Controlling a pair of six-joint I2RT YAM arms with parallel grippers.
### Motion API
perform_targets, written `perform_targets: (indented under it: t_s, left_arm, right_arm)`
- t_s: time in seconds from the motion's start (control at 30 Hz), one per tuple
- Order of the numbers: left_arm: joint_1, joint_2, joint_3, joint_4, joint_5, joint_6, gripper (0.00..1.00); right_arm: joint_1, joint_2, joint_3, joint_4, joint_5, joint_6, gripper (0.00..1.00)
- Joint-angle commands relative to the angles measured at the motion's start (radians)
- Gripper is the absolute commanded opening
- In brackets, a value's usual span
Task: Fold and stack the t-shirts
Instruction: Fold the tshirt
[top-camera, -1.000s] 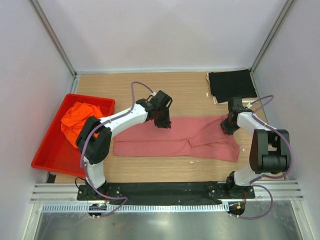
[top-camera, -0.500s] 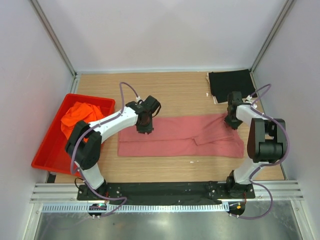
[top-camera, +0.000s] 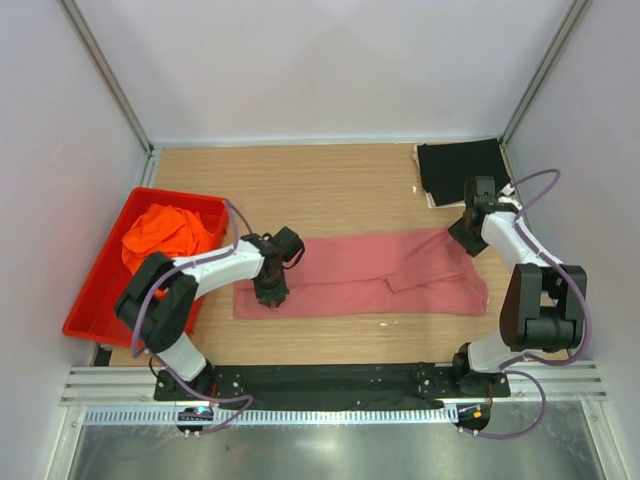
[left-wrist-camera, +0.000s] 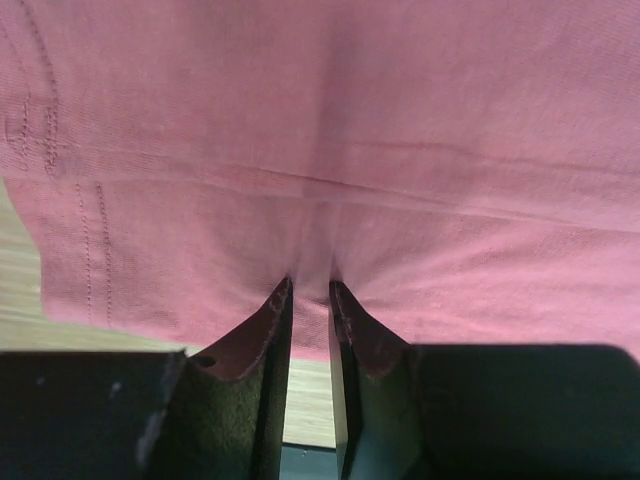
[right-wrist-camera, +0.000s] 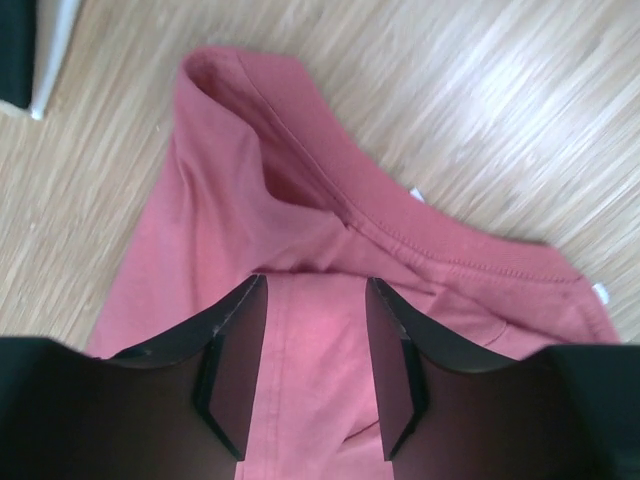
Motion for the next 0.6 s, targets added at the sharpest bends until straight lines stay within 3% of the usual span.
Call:
perform_targets:
  t_s: [0.0, 0.13, 0.27, 0.57]
  left_arm:
    - [-0.014, -0.086, -0.1, 0.007, 0.041, -0.112, 0.22]
    - [-0.069, -0.181, -0.196, 0.0, 0.043, -0.199, 0.22]
    - [-0.107, -0.328, -0.203, -0.088, -0.014, -0.287, 0.25]
    - [-0.113, -0.494, 0.038, -0.301, -0.19, -0.269, 0.34]
  right_arm:
    - [0.007, -0.037, -0.057, -0.002, -0.1, 0.106, 0.51]
    - [0.033, -0.033, -0.102, 0.038, -0.137, 0.158, 0.56]
    - [0.061, -0.014, -0.109, 0.116, -0.112, 0.11, 0.56]
    - [0.136, 0.188, 0.018, 0.239, -0.124, -0.076, 0.56]
